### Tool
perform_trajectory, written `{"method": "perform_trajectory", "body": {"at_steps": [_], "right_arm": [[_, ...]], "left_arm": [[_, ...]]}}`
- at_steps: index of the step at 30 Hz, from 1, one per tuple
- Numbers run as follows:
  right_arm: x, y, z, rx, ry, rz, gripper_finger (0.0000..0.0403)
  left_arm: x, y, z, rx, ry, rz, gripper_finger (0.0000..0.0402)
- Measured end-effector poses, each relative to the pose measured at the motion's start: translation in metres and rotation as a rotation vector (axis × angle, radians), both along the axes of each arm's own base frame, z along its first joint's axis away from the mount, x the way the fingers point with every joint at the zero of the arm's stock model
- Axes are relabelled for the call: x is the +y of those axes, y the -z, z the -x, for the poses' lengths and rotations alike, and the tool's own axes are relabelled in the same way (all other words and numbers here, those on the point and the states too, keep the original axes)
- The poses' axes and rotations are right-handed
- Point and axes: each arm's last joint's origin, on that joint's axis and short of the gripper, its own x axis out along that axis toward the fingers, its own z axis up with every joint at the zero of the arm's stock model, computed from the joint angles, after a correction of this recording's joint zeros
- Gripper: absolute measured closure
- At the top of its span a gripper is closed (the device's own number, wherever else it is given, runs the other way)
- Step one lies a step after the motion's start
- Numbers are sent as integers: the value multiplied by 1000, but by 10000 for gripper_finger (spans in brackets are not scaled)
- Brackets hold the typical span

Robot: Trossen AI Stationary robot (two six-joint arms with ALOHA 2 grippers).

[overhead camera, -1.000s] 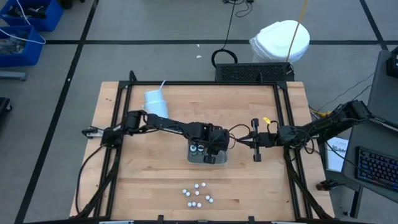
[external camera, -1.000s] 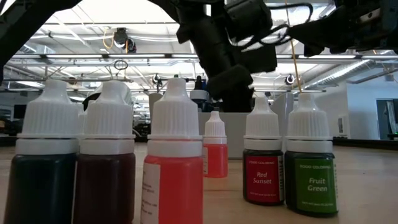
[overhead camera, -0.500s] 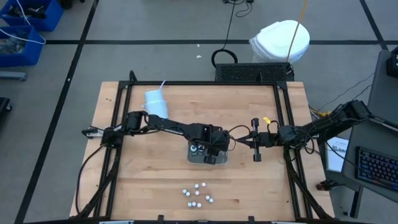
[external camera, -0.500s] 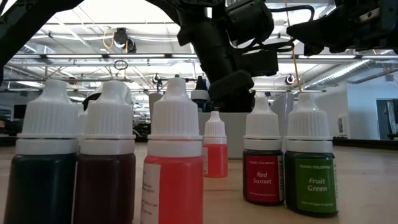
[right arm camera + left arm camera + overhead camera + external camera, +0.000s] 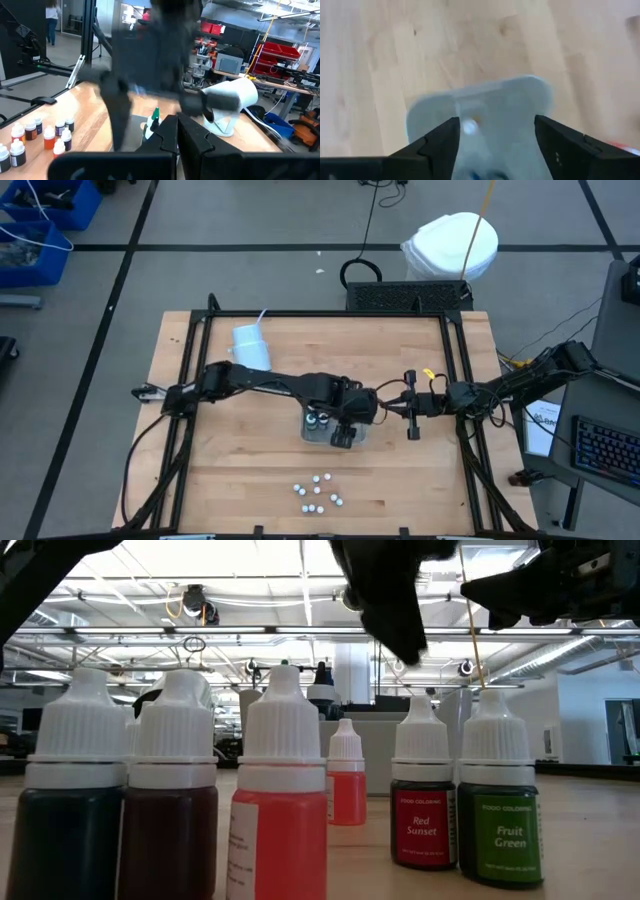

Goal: Pick & Place food coloring
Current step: Put the left small blue food coloring bottle into the bin

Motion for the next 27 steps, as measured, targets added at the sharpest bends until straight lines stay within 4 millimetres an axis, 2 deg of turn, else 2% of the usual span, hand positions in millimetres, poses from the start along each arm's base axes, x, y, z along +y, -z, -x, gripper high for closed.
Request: {"method": "perform_trajectory", "body": {"at_steps": [4, 7, 12, 16, 19, 22, 27], "right_arm": [[0, 0, 0, 0, 0, 0, 403], [0, 0, 0, 0, 0, 0, 403], [0, 0, 0, 0, -1, 0, 403], [0, 0, 0, -1, -1, 0, 403], [0, 0, 0, -1, -1, -1, 403], [0, 0, 0, 0, -2, -14, 403], [0, 0, 0, 0, -3, -26, 403]], "left_arm": [[-18, -33, 20, 104, -104, 70, 136], [-43, -40, 43, 228, -96, 81, 142], [-99, -30, 75, 402, -62, 63, 161], [-147, -14, 86, 359, 32, 51, 174], [-175, -4, 97, 314, 108, -23, 178], [-190, 5, 104, 256, 119, -92, 175], [-195, 30, 108, 275, 106, -122, 164]]}}
